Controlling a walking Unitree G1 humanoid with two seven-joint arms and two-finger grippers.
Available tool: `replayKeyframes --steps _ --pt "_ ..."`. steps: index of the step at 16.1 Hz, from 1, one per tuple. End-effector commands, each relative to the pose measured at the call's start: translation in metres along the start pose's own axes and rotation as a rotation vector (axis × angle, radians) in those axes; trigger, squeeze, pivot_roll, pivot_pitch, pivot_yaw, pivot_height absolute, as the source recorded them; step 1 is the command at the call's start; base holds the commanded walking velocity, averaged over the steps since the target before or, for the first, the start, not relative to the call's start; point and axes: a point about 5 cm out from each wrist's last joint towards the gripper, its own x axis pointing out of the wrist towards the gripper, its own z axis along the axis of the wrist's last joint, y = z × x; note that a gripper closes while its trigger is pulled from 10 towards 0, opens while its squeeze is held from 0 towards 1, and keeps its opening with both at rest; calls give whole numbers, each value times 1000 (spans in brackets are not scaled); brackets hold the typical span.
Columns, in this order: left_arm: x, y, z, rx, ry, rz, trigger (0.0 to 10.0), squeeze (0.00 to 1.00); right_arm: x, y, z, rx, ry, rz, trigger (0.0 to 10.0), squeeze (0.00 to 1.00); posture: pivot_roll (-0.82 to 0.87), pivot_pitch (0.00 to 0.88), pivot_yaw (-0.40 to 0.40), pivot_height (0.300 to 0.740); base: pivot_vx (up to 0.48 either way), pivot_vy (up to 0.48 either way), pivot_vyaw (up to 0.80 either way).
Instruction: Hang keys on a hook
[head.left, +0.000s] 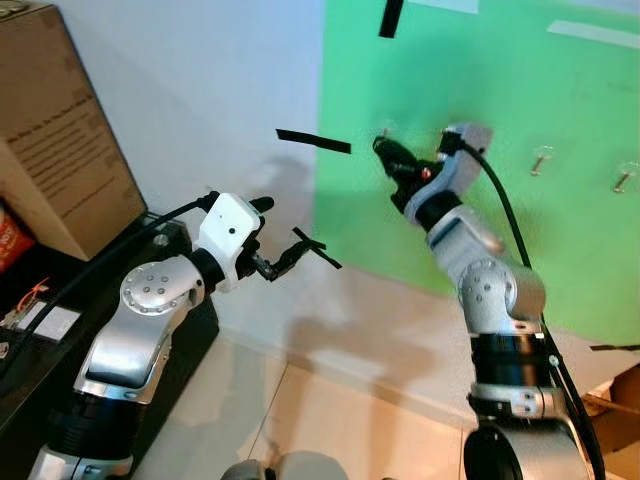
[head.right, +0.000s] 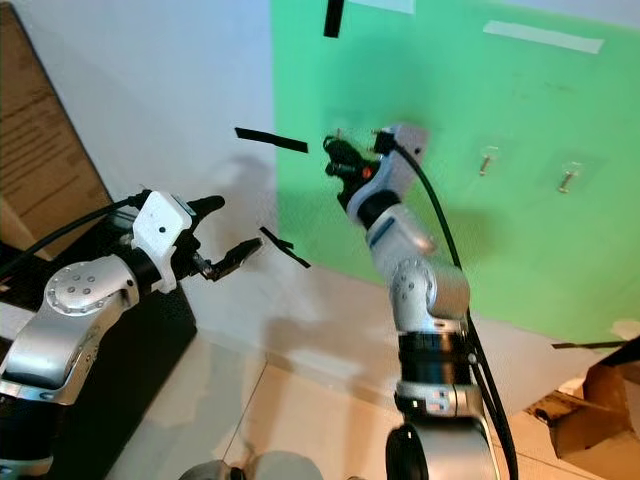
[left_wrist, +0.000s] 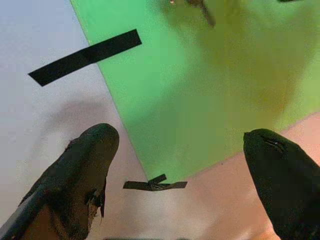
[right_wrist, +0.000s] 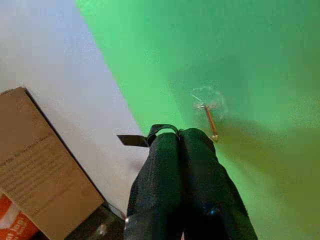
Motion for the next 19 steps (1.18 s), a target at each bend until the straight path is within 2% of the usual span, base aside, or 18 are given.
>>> replayKeyframes --steps 1,13,19 --pt "-1 -2 3 1 -6 -19 10000 0 2 -3 1 31 -7 -16 10000 0 28 0 -17 740 0 0 0" --pt "-2 -2 8 -4 -15 -48 10000 0 18 -13 1 111 -12 -54 10000 0 46 0 -18 740 0 0 0" --pt "-2 -3 9 -6 -19 -56 10000 0 25 -15 0 122 -8 -76 10000 0 48 0 -20 740 0 0 0"
